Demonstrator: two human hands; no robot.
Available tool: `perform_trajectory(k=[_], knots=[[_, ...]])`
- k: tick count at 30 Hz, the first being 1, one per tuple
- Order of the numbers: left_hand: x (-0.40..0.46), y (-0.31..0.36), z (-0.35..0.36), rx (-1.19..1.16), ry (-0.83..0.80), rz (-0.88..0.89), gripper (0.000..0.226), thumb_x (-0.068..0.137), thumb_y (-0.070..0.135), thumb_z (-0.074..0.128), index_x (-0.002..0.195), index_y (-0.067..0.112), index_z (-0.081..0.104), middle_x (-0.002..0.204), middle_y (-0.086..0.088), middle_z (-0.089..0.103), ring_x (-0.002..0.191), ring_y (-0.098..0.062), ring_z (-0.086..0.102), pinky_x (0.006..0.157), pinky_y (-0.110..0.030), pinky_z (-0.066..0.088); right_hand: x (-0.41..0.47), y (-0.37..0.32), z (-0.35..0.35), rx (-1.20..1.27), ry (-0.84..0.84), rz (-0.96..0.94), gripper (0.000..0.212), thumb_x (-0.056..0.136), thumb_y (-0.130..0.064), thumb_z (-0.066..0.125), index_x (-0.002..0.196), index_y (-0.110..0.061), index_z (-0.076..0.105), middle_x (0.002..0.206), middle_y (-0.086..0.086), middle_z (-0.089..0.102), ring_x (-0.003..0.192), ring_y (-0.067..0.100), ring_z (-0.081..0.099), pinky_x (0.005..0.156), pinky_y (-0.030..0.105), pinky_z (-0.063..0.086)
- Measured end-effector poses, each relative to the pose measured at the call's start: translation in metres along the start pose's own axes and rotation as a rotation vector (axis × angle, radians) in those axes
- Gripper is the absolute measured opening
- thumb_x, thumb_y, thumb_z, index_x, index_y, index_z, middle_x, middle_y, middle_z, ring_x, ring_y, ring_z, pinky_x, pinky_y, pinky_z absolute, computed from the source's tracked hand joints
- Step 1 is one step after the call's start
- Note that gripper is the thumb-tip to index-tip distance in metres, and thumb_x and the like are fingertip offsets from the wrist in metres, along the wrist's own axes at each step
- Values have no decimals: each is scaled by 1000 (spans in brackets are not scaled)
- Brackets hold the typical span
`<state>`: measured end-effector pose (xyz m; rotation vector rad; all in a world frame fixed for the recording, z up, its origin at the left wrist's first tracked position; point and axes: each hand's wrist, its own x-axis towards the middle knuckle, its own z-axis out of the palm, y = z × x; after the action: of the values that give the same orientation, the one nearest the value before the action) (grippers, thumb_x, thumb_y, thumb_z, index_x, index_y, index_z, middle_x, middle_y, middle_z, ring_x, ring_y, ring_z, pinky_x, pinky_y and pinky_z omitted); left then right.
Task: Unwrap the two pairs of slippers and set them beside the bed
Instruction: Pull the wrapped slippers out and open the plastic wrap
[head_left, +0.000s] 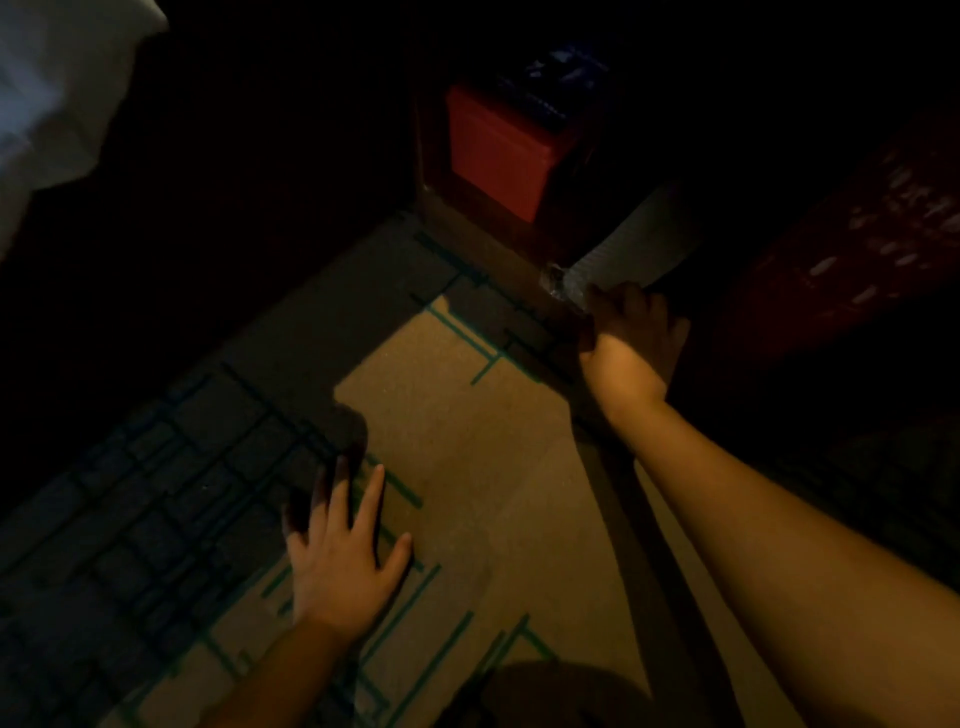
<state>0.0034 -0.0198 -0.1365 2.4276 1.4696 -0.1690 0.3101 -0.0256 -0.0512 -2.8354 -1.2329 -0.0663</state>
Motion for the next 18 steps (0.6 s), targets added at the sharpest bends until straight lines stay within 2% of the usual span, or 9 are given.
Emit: perform_trajectory(k=[2, 6, 9, 12, 15, 18], knots=[[-3, 1, 5, 57, -6, 53, 77, 74, 66, 31, 143, 32, 24, 156, -8, 19, 143, -28, 9, 110, -62, 9, 0, 4, 1, -24, 25, -34, 53, 82, -14, 56, 133, -20, 45, 135, 19, 45, 125, 39, 36, 100, 50, 27], [-2, 8, 8, 113, -41, 142, 77, 74, 65, 36, 143, 33, 24, 155, -9, 23, 140, -27, 12, 102, -69, 21, -5, 13, -2, -78, 60, -138, 53, 75, -12, 59, 127, -18, 51, 123, 20, 52, 115, 40, 44, 93, 49, 31], [-3, 8, 8, 121, -36, 152, 76, 75, 64, 35, 143, 32, 26, 154, -8, 26, 140, -26, 14, 101, -70, 24, -15, 16, -2, -86, 67, -189, 51, 71, -13, 63, 121, -18, 57, 114, 17, 59, 105, 40, 51, 86, 47, 37], [-3, 8, 7, 120, -30, 138, 76, 75, 63, 35, 142, 31, 26, 153, -10, 29, 139, -26, 14, 100, -69, 25, -31, 14, -1, -51, 68, -205, 41, 74, -13, 65, 115, -17, 62, 111, 16, 62, 101, 41, 54, 86, 49, 42], [-19, 16, 10, 106, -70, 139, 76, 75, 60, 36, 143, 30, 25, 153, -10, 29, 141, -27, 10, 105, -64, 17, -52, 9, 2, -80, 74, -243, 51, 71, -12, 72, 120, -17, 60, 108, 15, 63, 92, 38, 60, 76, 46, 49], [-48, 30, 17, 106, -111, 213, 77, 73, 59, 41, 142, 27, 29, 151, -9, 29, 143, -24, 2, 106, -57, 5, -79, 7, 3, -70, 72, -322, 66, 62, -14, 81, 123, -17, 57, 111, 15, 64, 98, 35, 61, 79, 44, 50]])
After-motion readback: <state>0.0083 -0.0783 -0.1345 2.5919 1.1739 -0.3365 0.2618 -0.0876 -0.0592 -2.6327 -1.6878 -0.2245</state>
